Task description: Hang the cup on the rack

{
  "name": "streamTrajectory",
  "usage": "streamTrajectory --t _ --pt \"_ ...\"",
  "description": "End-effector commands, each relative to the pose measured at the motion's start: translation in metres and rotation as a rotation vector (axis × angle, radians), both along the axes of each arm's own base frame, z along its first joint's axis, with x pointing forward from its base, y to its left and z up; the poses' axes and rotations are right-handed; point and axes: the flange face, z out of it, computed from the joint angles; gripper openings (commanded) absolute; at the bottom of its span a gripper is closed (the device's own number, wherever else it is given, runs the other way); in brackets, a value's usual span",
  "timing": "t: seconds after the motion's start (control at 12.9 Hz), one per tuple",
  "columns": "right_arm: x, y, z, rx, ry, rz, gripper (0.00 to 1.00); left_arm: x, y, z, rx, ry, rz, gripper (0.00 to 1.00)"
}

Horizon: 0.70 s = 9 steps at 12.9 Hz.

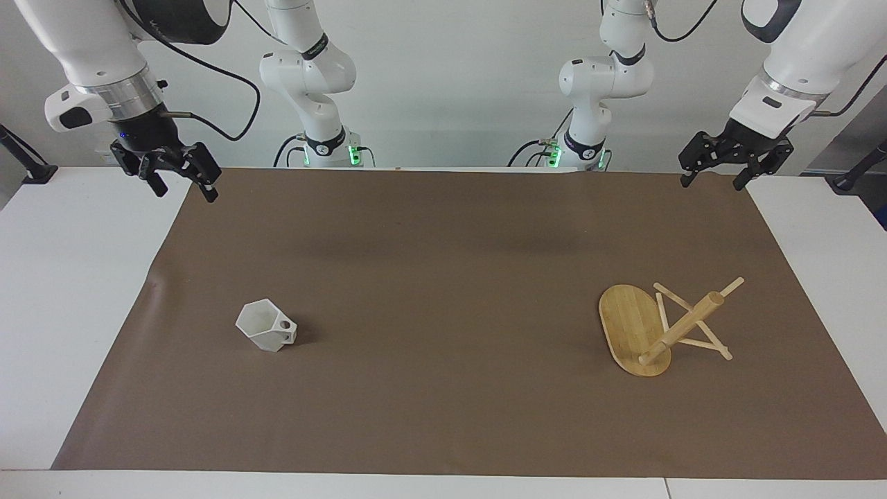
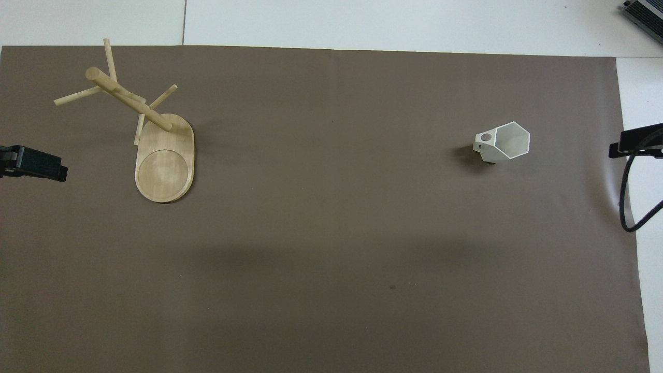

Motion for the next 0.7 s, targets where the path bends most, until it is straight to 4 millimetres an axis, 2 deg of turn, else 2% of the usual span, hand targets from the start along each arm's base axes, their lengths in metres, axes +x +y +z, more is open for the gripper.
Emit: streamTrajectory --t 0.0,0.62 --pt "-0.0059 0.0016 -0.001 -0.007 -0.014 0.024 1.0 -0.0089 0.0023 0.0008 0.015 0.006 0.011 1.0" --pt "-0.0078 -0.005 -0.0006 -0.006 -0.007 0.012 1.0 -0.0089 0.0024 0.0008 0.016 0.006 0.011 1.0"
